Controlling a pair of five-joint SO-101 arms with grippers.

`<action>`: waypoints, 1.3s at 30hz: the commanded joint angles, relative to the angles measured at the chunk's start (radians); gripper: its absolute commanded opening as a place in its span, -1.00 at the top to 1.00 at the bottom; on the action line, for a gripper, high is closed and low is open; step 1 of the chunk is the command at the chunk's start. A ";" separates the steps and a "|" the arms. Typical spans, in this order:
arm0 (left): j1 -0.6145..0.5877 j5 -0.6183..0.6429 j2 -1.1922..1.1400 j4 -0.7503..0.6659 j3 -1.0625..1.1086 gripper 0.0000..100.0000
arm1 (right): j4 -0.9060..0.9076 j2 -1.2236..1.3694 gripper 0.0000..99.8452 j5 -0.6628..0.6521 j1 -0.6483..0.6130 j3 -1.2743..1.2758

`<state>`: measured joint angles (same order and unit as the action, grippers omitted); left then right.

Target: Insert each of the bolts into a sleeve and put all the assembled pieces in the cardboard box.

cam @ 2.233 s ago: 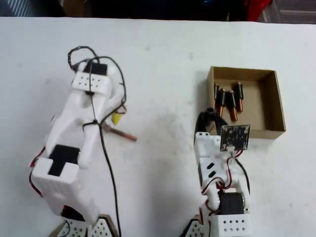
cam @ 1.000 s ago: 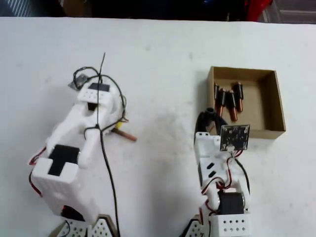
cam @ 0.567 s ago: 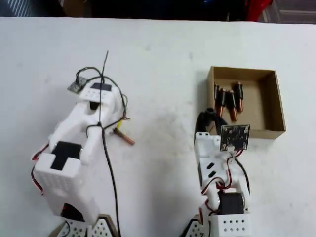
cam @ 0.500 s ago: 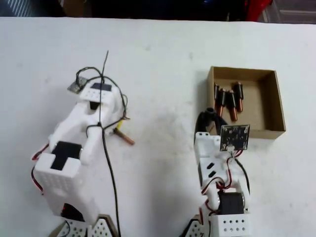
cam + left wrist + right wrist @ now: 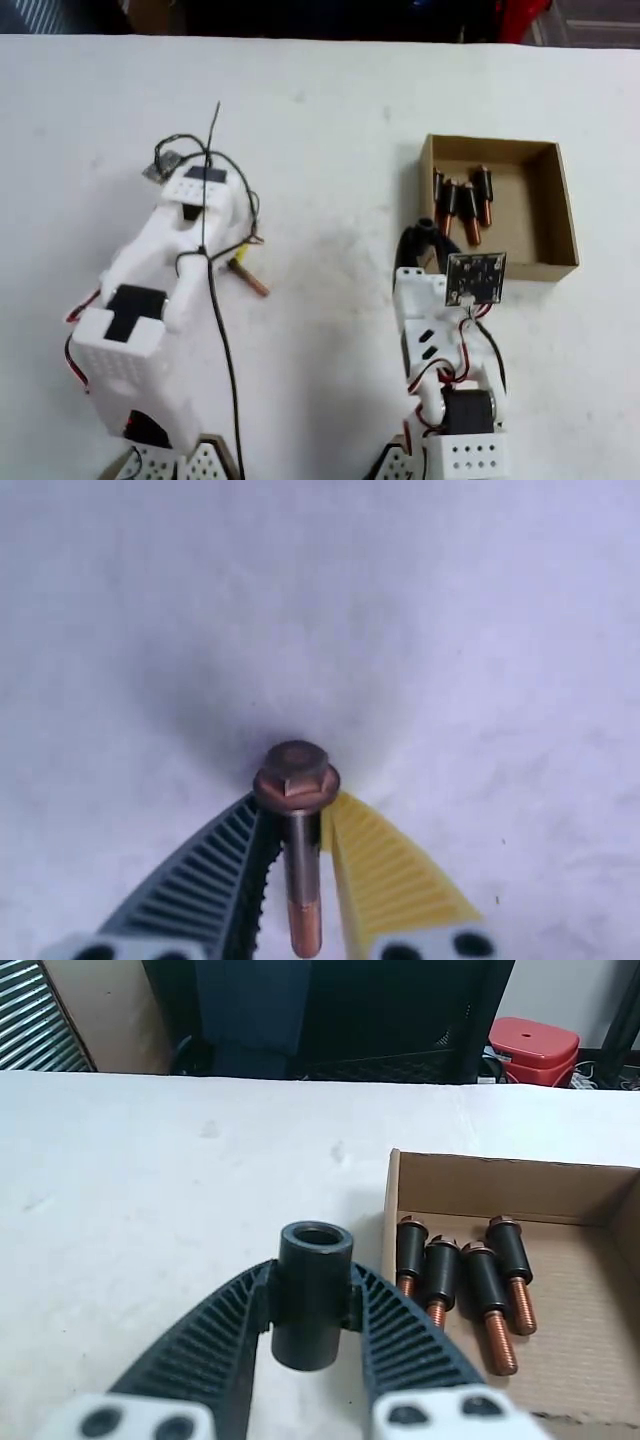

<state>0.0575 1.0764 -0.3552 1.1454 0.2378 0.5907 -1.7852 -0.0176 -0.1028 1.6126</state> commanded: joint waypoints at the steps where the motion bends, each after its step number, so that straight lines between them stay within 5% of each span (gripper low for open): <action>1: -0.013 -0.129 0.056 0.183 -0.114 0.92 | -0.022 -0.013 0.97 0.005 0.012 -0.015; 9: -0.015 -0.463 0.074 0.466 -0.308 0.92 | -0.022 -0.013 0.97 0.005 0.012 -0.015; 17: -0.013 -0.996 0.071 0.477 -0.307 0.92 | -0.021 -0.013 0.97 0.005 0.012 -0.015; 21: -0.012 -1.152 0.070 0.474 -0.305 0.92 | -0.021 -0.013 0.97 0.005 0.012 -0.015; 36: -0.018 -1.166 0.074 0.150 -0.095 0.92 | -0.018 -0.013 0.97 0.005 0.012 -0.015; 39: -0.018 -1.054 0.077 0.150 -0.095 0.92 | -0.018 -0.013 0.97 0.005 0.012 -0.015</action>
<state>0.0499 -0.0852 -0.3475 1.3126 0.1458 0.5907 -1.7852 -0.0176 -0.1028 1.6126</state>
